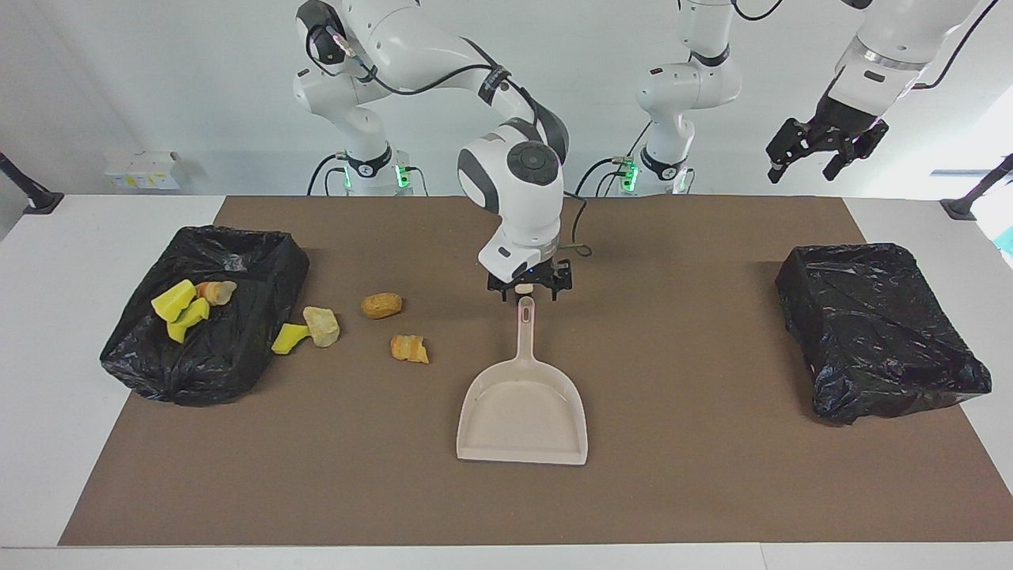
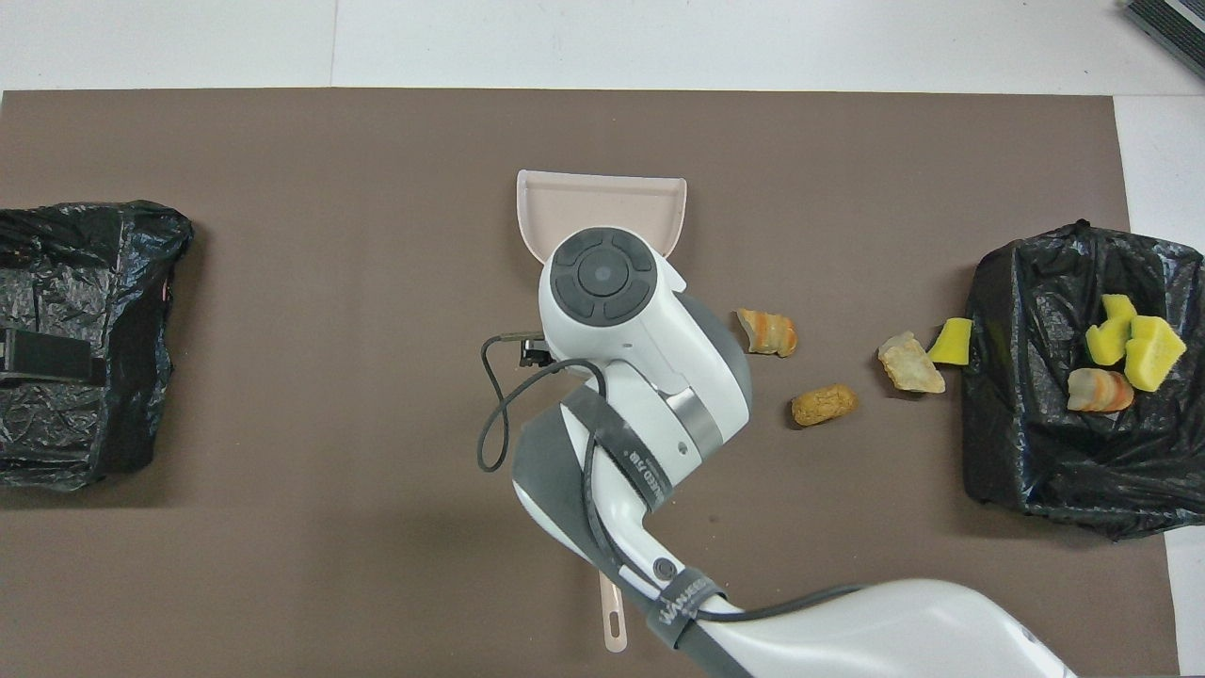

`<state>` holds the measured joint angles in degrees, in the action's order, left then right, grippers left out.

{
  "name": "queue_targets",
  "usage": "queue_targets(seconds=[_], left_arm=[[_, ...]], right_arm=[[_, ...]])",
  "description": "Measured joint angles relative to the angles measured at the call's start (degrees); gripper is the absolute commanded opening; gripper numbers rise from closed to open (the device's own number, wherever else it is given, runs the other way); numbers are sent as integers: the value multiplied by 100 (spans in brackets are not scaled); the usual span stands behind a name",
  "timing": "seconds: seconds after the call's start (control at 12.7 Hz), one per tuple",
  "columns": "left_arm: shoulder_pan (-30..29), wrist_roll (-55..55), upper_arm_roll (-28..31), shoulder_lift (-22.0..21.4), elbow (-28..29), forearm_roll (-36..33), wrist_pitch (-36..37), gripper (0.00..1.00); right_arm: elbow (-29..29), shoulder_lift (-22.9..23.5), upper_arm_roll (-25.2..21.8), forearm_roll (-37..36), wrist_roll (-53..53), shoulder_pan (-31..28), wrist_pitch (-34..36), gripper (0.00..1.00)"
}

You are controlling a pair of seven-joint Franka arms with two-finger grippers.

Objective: Sweep and dump trash in bin

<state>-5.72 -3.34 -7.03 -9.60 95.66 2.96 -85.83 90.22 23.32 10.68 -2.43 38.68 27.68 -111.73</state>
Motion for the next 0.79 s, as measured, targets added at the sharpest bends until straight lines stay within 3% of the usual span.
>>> queue_targets(seconds=[0.24, 0.39, 0.71, 0.79], left_arm=[[1, -7, -40, 28, 58, 1, -15, 100], [23, -6, -79, 55, 86, 8, -89, 100], [461, -570, -169, 213, 448, 32, -1031, 100], [591, -671, -178, 303, 502, 58, -1133, 100]], right_arm=[[1140, -867, 9, 226, 226, 324, 1, 100], [1942, -1330, 11, 390, 466, 536, -360, 100], [3408, -2023, 11, 848, 609, 784, -1242, 100], [3614, -2156, 11, 890, 636, 821, -1268, 89]])
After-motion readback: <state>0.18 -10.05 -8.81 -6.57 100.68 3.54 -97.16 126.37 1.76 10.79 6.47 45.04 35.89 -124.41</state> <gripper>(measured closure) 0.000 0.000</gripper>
